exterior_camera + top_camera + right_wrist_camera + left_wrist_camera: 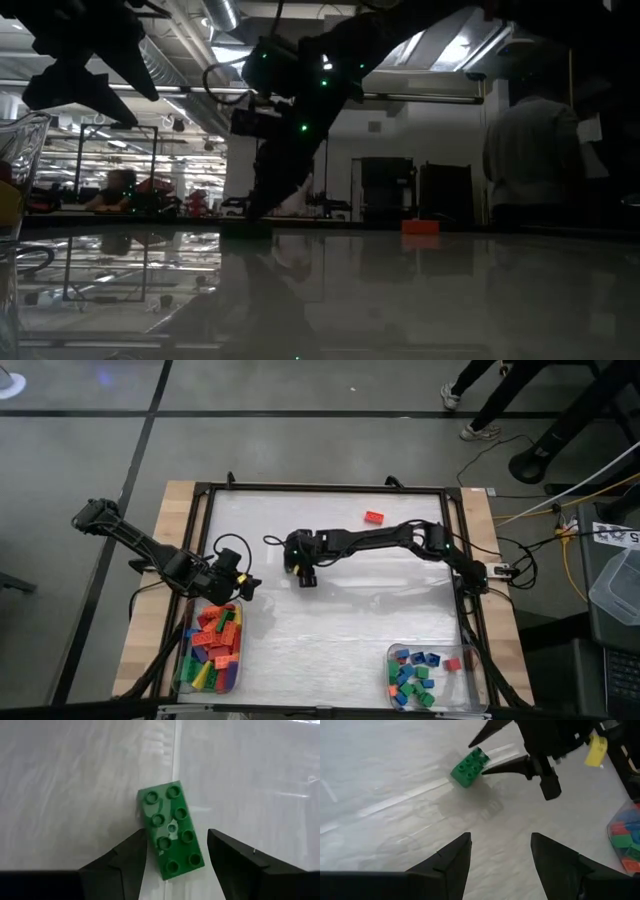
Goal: Sort blocks by size
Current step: Put the large green game piece into the left transparent bin
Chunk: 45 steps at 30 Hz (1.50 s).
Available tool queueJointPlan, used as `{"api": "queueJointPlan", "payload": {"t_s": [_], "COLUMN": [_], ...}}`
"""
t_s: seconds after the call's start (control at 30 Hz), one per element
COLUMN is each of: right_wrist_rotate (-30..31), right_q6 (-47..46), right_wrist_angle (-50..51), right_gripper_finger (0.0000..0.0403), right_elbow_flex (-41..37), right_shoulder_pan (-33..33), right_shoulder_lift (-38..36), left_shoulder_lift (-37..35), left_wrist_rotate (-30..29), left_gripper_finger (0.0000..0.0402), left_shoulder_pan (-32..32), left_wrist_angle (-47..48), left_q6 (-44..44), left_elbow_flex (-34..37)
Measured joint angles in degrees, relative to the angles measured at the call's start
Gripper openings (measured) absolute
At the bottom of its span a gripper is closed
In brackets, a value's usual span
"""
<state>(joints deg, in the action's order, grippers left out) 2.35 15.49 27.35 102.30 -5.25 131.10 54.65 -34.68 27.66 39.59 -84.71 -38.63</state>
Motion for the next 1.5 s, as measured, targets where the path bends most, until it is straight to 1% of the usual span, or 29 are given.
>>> {"api": "queueJointPlan", "payload": {"t_s": [0.17,0.33,0.43,0.57,0.8,1.03,1.2,1.3,1.5], "right_wrist_rotate": [-0.6,-3.5,-6.6,-9.7,-11.6,-11.9,-10.8,-9.6,-9.2], "right_q6": [0.0,0.4,1.5,1.5,1.5,1.5,1.5,1.6,2.9], "right_wrist_angle": [0.3,-0.7,-0.7,-1.1,-4.5,-4.7,-4.8,-4.4,-3.4], "right_gripper_finger": [0.0209,0.0206,0.0186,0.0136,0.0136,0.0136,0.0138,0.0138,0.0138], "right_elbow_flex": [0.0,0.1,0.2,0.2,0.2,6.4,12.2,15.2,17.4], "right_shoulder_pan": [-0.8,-1.3,-1.6,-1.6,0.3,3.4,5.1,5.9,6.8], "right_shoulder_lift": [1.4,2.5,2.9,2.9,3.2,3.4,3.4,3.4,3.4], "left_shoulder_lift": [0.0,0.0,0.0,0.0,0.0,0.0,-0.1,-0.1,-0.2], "left_wrist_rotate": [0.0,0.0,0.0,0.0,0.0,0.4,5.1,6.4,6.6], "left_gripper_finger": [0.0194,0.0194,0.0194,0.0194,0.0194,0.0194,0.0194,0.0194,0.0194], "left_shoulder_pan": [0.0,0.0,0.0,0.0,0.0,0.0,0.0,0.0,0.0], "left_wrist_angle": [0.0,-0.1,-0.2,-0.2,-0.2,-0.2,0.2,0.3,0.6], "left_q6": [0.8,1.0,1.1,0.3,-2.4,-2.6,-2.6,-2.9,-3.9], "left_elbow_flex": [0.0,0.0,0.0,0.0,0.0,0.0,0.0,0.0,0.0]}}
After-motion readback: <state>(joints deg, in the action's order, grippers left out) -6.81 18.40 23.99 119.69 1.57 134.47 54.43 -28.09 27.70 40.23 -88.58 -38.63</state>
